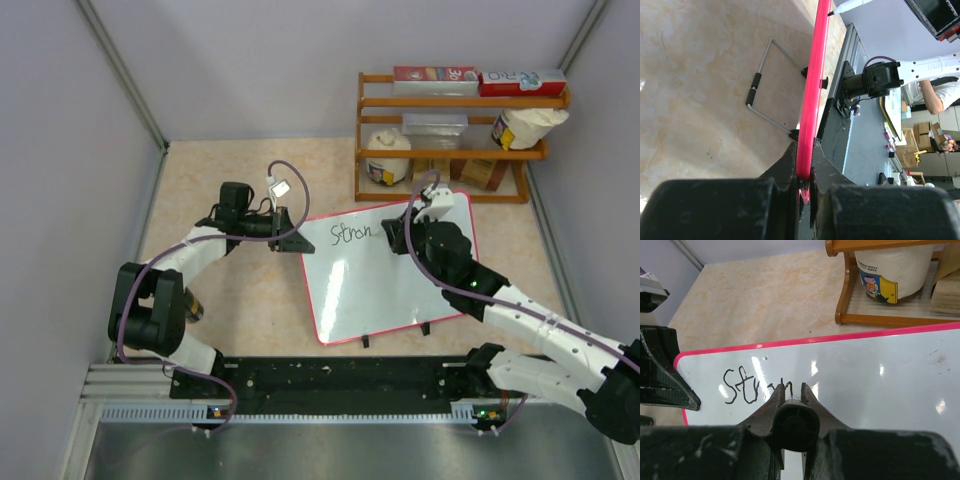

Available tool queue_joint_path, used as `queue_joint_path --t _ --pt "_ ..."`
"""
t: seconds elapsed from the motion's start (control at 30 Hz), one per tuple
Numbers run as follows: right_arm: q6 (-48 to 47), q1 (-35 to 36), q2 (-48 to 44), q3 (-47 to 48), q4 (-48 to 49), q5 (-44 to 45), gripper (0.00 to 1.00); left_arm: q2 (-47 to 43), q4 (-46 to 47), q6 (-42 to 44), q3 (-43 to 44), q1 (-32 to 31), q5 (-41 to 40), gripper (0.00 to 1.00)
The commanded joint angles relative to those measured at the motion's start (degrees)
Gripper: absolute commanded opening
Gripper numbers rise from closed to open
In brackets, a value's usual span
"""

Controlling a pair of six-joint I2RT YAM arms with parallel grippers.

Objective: Write a sentence on the whiteboard

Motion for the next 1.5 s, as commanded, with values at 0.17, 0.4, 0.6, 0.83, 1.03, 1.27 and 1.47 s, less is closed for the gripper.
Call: queue_joint_path --t 0.17,0.4,0.6,0.83,1.03,1.27,1.47 --pt "0.19 -0.66 -4.26 4.04 -1.2 -1.64 0.0 0.3 -1.44 7.54 -1.58 -2.54 -7.96 0.0" --pt "-2.36 -0.92 -3.04 6.24 -1.46 1.61 0.0 0.21 -1.35 7.54 -1.76 -2.54 -8.05 0.0" --pt "-2.28 -2.33 -0.23 7.12 -1.81 2.32 0.0 0.21 -1.17 7.45 -2.02 -2.54 -7.96 0.0" --pt "-1.49 -2.86 2.15 6.51 -1.37 1.62 0.0 0.04 -1.17 7.45 -2.02 -2.54 -7.96 0.0" --pt "-0.96 -2.86 2.59 5.54 -0.67 0.39 0.0 0.04 -1.17 7.36 -2.19 -2.54 -8.05 0.0" --pt "-0.78 -2.86 1.62 4.57 -1.46 -2.43 0.0 0.12 -0.82 7.27 -2.46 -2.54 -8.05 0.0" --pt "-0.43 -2.95 1.01 3.34 -2.86 -3.31 0.0 0.04 -0.73 7.18 -2.55 -2.54 -7.96 0.0"
